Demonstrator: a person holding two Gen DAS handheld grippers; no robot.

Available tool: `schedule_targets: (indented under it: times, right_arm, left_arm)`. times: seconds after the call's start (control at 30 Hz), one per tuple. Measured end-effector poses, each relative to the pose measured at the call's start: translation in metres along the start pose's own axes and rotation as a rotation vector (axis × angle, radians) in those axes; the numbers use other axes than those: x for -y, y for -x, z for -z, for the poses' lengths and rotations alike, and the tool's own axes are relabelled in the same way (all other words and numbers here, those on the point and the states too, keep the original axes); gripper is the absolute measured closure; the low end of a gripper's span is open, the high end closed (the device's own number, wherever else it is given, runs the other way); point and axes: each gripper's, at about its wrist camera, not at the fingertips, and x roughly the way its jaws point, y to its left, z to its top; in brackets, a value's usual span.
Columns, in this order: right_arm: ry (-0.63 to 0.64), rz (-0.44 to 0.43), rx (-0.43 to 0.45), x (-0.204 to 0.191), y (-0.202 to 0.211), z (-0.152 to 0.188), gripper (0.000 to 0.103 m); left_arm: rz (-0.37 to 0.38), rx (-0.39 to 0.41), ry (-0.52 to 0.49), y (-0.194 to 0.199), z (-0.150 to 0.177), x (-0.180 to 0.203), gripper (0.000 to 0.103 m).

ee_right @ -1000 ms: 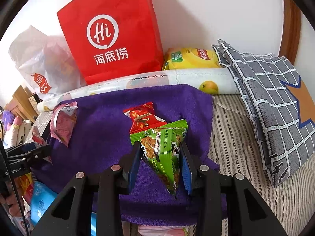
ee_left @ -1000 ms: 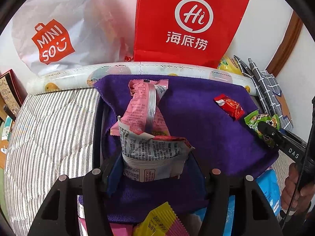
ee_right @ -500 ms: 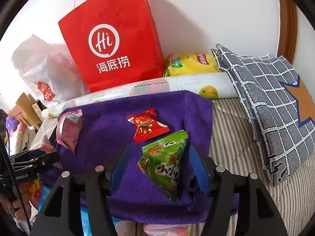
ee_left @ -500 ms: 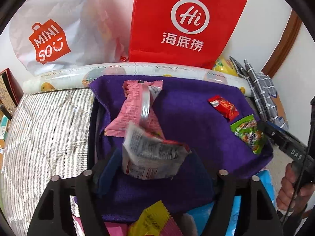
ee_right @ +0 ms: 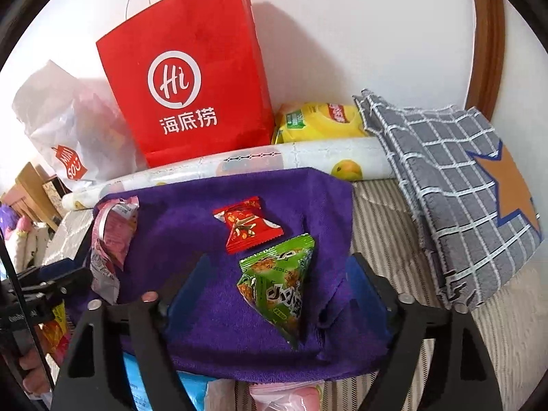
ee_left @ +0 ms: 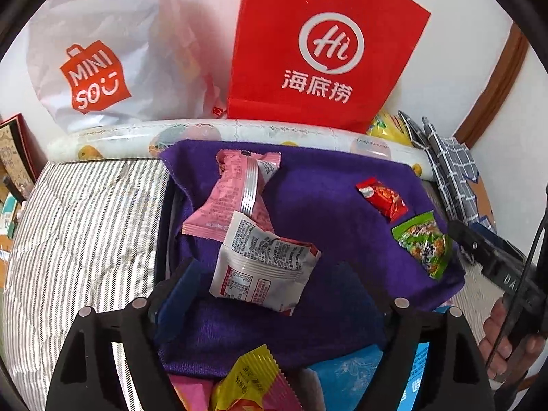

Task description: Organize snacks

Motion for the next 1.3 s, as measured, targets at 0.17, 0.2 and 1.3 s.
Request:
schedule_targets:
  times: [0.17, 0.2, 1.3]
  right_arm:
    - [0.084, 0.007, 0.080, -0.012, 0.018, 0.002, 0.017]
    - [0.095, 0.005, 0.089, -0.013, 0.022, 0.001, 0.017]
    - [0.031, -0.173, -0.194, 0.022, 0.019, 0.104, 0.054]
  left_arm:
    - [0.045, 0.042, 0.014, 0.011, -0.002, -0.006, 0.019]
    - [0.056, 0.056, 0.021, 0.014, -0.003, -0.007, 0.019]
    - [0.079, 0.065, -0.044, 0.027, -0.006, 0.005, 0.019]
